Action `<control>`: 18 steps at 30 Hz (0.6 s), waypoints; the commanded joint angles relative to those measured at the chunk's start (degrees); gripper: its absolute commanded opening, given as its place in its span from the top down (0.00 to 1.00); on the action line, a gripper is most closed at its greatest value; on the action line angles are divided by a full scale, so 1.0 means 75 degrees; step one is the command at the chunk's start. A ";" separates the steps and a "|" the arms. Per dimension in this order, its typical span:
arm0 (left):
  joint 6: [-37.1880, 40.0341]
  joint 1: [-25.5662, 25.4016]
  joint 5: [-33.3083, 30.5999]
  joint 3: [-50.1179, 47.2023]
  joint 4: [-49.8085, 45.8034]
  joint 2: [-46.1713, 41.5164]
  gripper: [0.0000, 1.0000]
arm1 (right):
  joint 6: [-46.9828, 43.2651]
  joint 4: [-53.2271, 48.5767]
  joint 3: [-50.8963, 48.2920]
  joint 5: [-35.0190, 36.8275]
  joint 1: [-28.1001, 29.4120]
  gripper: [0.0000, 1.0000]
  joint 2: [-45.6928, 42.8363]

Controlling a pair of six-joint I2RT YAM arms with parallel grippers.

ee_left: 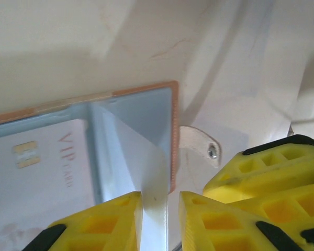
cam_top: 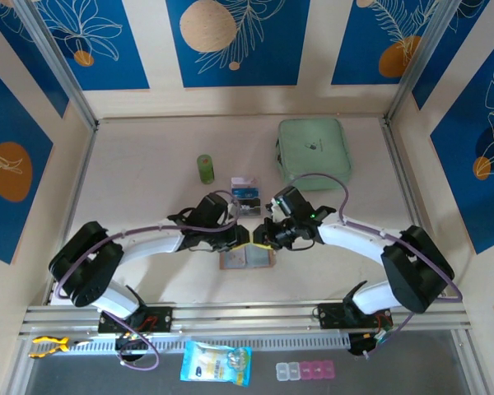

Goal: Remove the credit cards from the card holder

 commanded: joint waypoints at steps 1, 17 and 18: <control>0.0082 -0.0163 0.0181 0.0365 -0.0154 0.0288 0.73 | -0.0184 -0.0571 0.0098 0.0171 -0.0111 0.77 -0.0412; 0.0138 -0.0427 0.0320 0.1017 -0.0016 0.1118 0.65 | -0.0203 -0.1108 -0.0422 0.0445 -0.0618 0.73 -0.1741; 0.0151 -0.0424 0.0278 0.1016 -0.0052 0.1090 0.65 | -0.0185 -0.1068 -0.0430 0.0404 -0.0619 0.72 -0.1724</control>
